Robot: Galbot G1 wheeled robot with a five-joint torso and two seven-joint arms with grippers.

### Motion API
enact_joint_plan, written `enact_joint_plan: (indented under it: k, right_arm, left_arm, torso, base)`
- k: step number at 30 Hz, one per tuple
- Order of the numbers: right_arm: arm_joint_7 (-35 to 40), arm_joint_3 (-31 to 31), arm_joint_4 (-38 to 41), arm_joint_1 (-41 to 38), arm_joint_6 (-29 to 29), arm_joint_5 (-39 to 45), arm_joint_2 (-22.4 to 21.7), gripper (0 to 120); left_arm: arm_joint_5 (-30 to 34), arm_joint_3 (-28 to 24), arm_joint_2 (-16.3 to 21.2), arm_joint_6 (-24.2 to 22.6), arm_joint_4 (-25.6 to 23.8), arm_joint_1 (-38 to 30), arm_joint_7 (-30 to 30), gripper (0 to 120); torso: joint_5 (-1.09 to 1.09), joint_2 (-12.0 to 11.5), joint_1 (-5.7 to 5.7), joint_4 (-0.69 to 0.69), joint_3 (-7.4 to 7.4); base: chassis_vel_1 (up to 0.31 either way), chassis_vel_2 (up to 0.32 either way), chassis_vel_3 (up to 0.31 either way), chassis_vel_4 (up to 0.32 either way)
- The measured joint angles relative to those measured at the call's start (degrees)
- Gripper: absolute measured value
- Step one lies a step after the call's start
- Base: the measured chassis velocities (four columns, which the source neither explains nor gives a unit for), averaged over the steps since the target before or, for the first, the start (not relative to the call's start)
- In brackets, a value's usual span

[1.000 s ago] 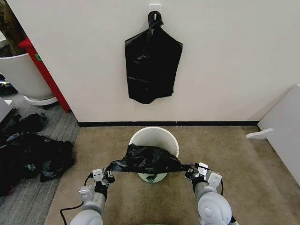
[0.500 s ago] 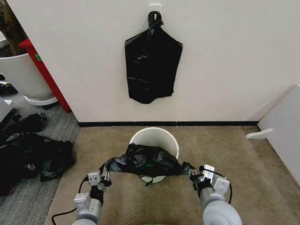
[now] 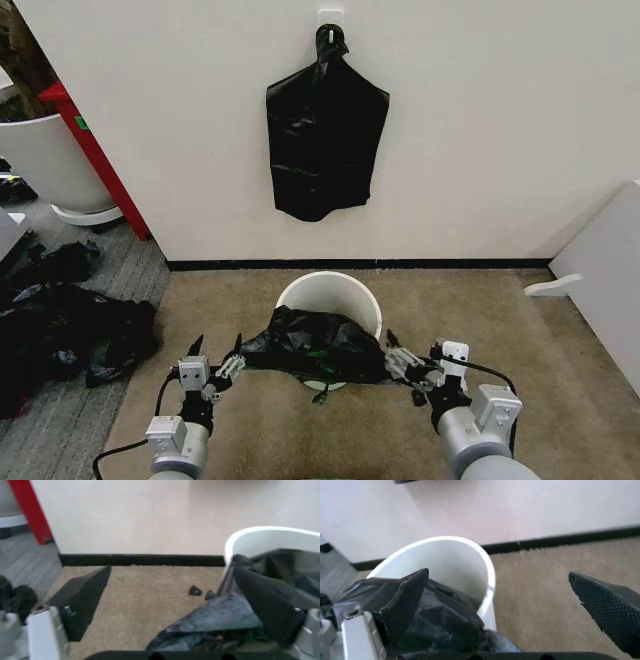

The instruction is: Place the garbage bag over the trash bin.

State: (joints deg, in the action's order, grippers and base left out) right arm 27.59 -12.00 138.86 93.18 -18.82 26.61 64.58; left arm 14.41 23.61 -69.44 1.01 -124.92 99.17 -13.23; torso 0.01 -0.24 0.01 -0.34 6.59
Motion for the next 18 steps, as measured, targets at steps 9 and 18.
enact_joint_plan:
  k: [9,18]
  right_arm:
    - [-11.6,2.93,-3.11,-0.88,0.39,-10.91,-1.34,100]
    - [-10.65,7.84,-6.0,-3.43,-2.8,-16.84,-1.56,100]
  left_arm:
    - [-4.5,0.17,0.89,0.75,0.0,1.51,3.05,100]
    - [-3.36,0.5,3.56,-0.85,-1.9,1.01,4.3,100]
  torso:
    - [-0.01,0.0,0.0,0.0,0.0]
    - [-0.01,0.0,0.0,0.0,0.0]
  base:
    - [0.0,0.0,0.0,0.0]
    - [0.0,0.0,0.0,0.0]
